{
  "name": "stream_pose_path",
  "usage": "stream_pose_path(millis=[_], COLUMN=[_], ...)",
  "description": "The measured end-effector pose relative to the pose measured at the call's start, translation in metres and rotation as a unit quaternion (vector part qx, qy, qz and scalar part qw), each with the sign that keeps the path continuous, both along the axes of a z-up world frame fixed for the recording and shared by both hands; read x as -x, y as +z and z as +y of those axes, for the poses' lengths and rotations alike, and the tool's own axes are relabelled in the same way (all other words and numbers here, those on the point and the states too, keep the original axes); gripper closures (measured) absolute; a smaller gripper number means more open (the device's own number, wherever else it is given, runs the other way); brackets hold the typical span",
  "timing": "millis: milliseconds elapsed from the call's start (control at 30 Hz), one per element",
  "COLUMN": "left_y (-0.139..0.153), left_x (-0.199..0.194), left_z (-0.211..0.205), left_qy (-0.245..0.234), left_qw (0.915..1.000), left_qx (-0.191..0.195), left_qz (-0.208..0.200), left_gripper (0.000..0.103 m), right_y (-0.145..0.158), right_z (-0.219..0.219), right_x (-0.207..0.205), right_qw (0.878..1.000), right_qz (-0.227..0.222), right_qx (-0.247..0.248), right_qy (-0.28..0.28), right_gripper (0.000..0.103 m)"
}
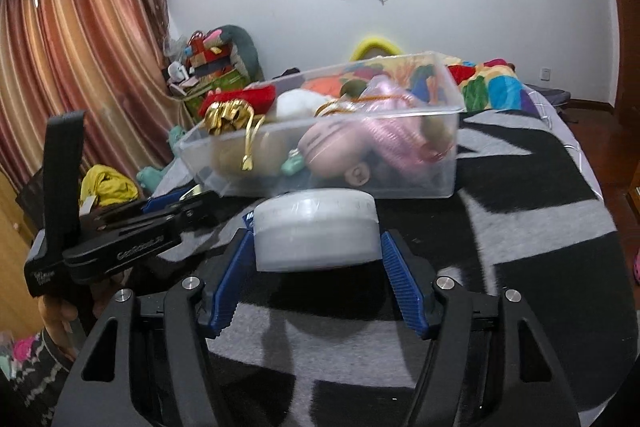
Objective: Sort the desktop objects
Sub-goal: 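Grasp the dotted cream tile with the left tool while the right tool grasps the white tub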
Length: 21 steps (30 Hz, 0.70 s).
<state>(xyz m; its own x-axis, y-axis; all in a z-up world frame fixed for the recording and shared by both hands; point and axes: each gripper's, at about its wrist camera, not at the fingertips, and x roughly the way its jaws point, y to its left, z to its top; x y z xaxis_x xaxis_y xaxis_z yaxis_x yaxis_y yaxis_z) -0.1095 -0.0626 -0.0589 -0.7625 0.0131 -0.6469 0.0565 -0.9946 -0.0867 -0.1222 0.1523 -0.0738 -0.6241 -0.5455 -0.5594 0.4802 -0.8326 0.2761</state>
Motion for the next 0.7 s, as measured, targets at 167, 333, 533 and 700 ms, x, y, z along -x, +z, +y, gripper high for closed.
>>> stream_pose_path(millis=[167, 333, 533, 700], left_y=[0.007, 0.017, 0.033, 0.042], left_x=[-0.011, -0.023, -0.031, -0.032], left_z=[0.002, 0.014, 0.023, 0.020], left_qy=[-0.003, -0.025, -0.039, -0.034], left_qw=[0.9996, 0.9985, 0.9970, 0.9963], left_qx=[-0.024, -0.038, -0.042, -0.042], left_qz=[0.015, 0.029, 0.051, 0.067], left_gripper=[0.062, 0.062, 0.062, 0.062], right_y=[0.004, 0.001, -0.009, -0.010], right_z=[0.005, -0.001, -0.022, -0.027], right_x=[0.005, 0.005, 0.009, 0.012], right_qw=[1.000, 1.000, 0.998, 0.998], right_qz=[0.001, 0.007, 0.007, 0.007], right_qx=[0.007, -0.018, -0.055, -0.058], right_qy=[-0.010, -0.007, 0.002, -0.005], right_gripper=[0.042, 0.041, 0.040, 0.041])
